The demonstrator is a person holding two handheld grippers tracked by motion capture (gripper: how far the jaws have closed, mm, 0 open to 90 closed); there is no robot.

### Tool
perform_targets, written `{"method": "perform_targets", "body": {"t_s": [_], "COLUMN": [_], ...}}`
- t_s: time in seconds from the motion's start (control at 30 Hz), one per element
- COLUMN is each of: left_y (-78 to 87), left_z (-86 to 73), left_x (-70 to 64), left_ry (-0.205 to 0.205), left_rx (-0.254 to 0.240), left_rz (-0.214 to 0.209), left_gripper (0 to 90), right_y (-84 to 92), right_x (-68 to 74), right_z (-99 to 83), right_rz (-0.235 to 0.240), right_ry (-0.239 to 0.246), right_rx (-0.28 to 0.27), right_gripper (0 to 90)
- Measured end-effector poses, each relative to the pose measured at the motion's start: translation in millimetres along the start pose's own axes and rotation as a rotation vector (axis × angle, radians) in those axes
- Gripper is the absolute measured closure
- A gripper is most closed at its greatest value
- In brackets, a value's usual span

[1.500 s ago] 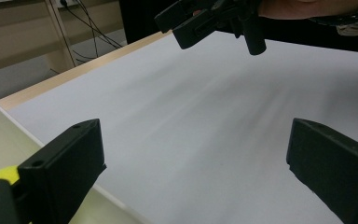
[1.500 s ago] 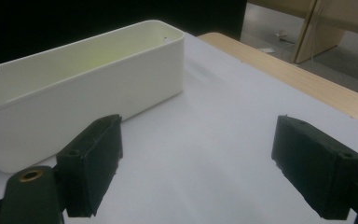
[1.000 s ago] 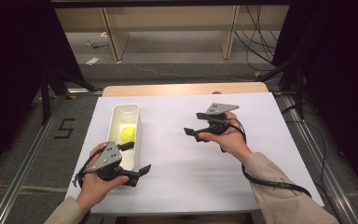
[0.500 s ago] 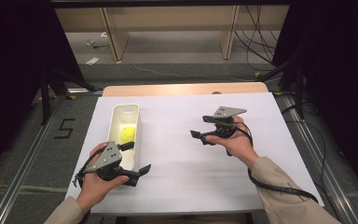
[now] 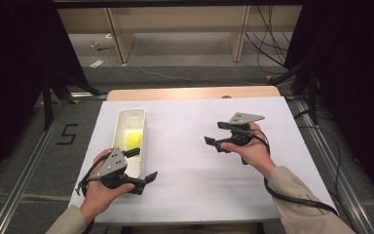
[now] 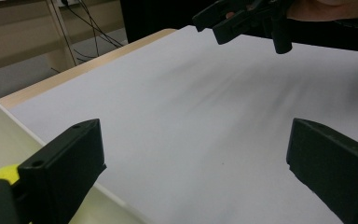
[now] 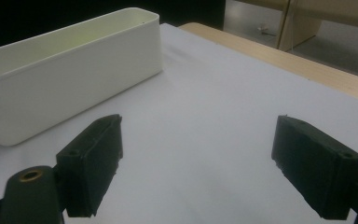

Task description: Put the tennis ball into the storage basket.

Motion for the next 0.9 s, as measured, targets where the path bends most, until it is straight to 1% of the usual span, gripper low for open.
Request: {"method": "perform_targets", "body": {"t_s": [0.4,0.9], "left_y": [0.0,0.1], "left_z": [0.0,0.0], "left_x": [-0.2,-0.6], "left_ry": [0.0,0.005], "left_rx": [0.001,0.0], "left_rz": [0.001,0.0], "left_gripper": [3.7,3.7], "right_y": [11.3,22.3], "right_x": [-4.4,-8.1], "right_z": [-8.1,-12.1], "right_rz": [-0.017,-0.032], "right_ry": [-0.012,-0.019], "right_rx": [-0.001,-0.015], "right_gripper": [17.2,17.2]}}
Point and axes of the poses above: each handheld gripper's, and its own axes: y roughly backward along the jaws, z roughly out of its top, x roughly to its left, the point moved 2 cm from there along -y, roughly forward along the jaws, and after that the axes turned 9 degrees about -z, right-handed, at the moved point
